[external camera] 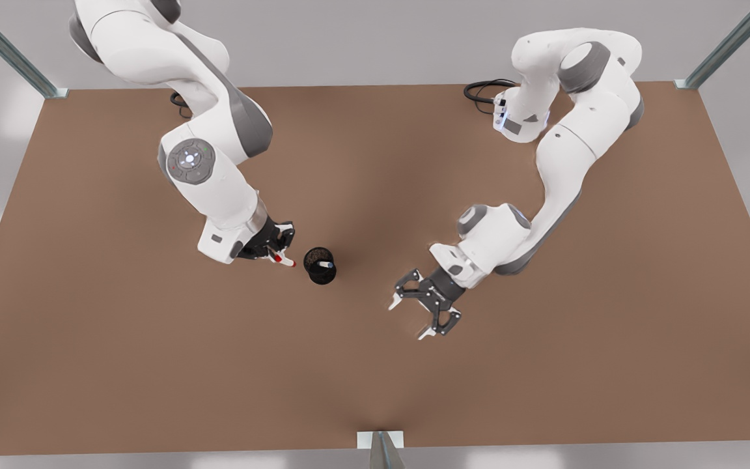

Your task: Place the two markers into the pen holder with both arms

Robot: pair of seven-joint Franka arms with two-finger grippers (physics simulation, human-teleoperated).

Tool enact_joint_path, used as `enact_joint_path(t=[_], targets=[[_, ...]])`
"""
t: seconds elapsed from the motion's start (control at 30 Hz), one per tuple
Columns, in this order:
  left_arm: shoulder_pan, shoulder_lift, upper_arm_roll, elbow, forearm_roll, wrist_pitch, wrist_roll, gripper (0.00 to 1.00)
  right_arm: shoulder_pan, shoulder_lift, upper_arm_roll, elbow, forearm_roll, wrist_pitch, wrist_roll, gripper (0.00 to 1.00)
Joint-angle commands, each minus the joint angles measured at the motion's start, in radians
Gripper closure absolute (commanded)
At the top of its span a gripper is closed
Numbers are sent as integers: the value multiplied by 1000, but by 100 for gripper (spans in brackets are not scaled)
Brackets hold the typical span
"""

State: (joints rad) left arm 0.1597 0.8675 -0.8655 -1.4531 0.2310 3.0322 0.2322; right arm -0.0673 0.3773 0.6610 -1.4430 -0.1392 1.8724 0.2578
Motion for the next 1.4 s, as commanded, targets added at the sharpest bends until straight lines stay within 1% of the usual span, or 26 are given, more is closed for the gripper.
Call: enact_joint_path(t=[0.0, 0.03, 0.07, 0.1, 0.13, 0.17, 0.27, 0.3, 0.33, 0.37, 0.4, 0.43, 0.5, 0.53, 0.77, 1.03, 1.27, 1.33, 1.37], targets=[[41, -2, -18, 180, 37, -895, 30, 0, 34, 17, 2, -8, -46, 59, 186, 79], [76, -10, 8, 240, 37, -1070, -11, 0, 55, 29, 2, -14, -56, 70, 218, 79], [136, -36, 6, 240, 42, -1190, -65, 0, 64, 31, 2, -31, -57, 70, 221, 79], [198, -110, 17, 238, 76, -1315, -91, 0, 64, 31, 2, -47, -57, 70, 221, 79], [265, -202, 16, 238, 77, -1443, -253, 0, 64, 29, 2, -53, -57, 70, 227, 79], [288, -265, 19, 240, 80, -1527, -326, 0, 63, 26, 2, -65, -57, 65, 227, 79], [367, -350, 28, 238, 77, -1573, -402, 0, 54, 15, 2, -97, -57, 59, 242, 79], [220, -444, 256, 237, 57, -1567, -401, 0, 57, 15, 2, -99, -57, 59, 255, 79], [60, -525, 512, 214, -111, -1564, -399, 0, 58, 15, 2, -105, -57, 60, 256, 79], [-25, -571, 649, 175, -196, -1564, -396, 0, 61, 17, 2, -105, -57, 62, 256, 79], [-54, -607, 684, 123, -205, -1560, -396, 0, 63, 18, 2, -105, -57, 63, 265, 79], [-109, -624, 747, 105, -208, -1558, -396, 0, 76, 20, 2, -105, -57, 65, 282, 79], [-128, -611, 769, 106, -223, -1560, -399, 0, 83, 19, 2, -114, -71, 65, 294, 79], [-120, -605, 769, 111, -255, -1560, -398, 0, 83, 20, 2, -114, -73, 65, 294, 79], [-126, -559, 769, 114, -260, -1544, -402, 0, 84, 31, 2, -139, -100, 70, 299, 79], [-126, -545, 766, 114, -260, -1543, -402, 0, 84, 45, 0, -183, -122, 178, 301, 79], [-123, -535, 769, 114, -275, -1538, -401, 0, 84, 48, 0, -220, -137, 186, 314, 79], [-123, -535, 769, 114, -275, -1535, -399, 0, 81, 48, 0, -257, -138, 223, 316, 79], [-123, -533, 769, 114, -275, -1535, -401, 0, 77, 48, 0, -284, -166, 234, 317, 74]])
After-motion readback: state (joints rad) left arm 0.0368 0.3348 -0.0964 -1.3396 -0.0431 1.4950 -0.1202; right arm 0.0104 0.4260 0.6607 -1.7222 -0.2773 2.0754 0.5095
